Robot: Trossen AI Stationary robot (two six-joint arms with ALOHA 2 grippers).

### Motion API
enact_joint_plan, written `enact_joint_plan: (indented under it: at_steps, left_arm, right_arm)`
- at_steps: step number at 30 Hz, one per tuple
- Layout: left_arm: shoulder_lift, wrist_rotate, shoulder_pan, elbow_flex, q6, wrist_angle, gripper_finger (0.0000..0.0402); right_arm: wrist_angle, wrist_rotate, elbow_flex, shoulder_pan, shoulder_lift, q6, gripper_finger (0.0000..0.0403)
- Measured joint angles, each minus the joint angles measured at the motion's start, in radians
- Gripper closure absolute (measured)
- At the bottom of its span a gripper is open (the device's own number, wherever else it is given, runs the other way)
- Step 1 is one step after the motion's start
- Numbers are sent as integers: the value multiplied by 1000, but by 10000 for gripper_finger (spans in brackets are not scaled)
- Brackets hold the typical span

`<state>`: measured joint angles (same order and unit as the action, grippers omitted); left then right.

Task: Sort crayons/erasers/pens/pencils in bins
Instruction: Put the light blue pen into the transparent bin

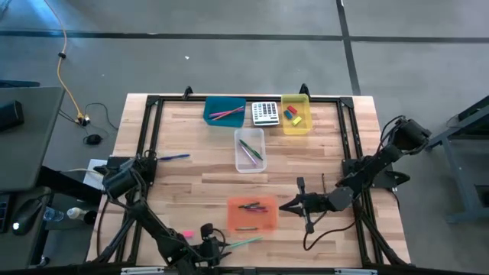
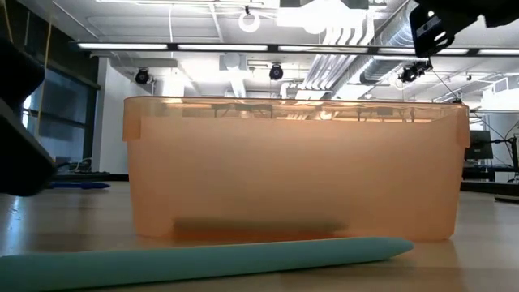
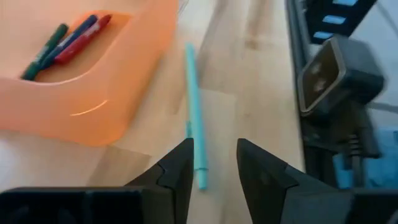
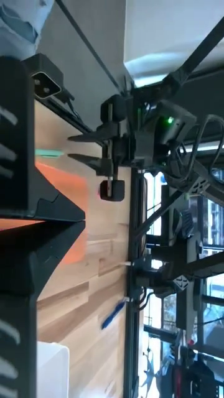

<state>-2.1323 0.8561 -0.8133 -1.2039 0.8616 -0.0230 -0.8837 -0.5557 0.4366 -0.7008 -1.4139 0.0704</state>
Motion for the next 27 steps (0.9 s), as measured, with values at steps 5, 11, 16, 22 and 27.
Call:
enact_joint_plan:
  at_steps: [5,11,16,22,27]
  left_arm:
    - [0,-63,18,0,0,21,289]
    - [-6,-132,37,0,40,104,289]
    - [-23,-129,45,-2,50,114,297]
    - [-33,-156,50,-2,-8,121,361]
    - [-32,-180,51,-3,-57,121,394]
  right_arm:
    - [4,-25,0,-16,0,-5,403]
    - [11,-25,0,-15,0,-10,403]
    - [7,-25,0,-15,0,-25,403]
    - [11,-25,0,-16,0,0,403]
    - [11,-25,0,-16,0,8,403]
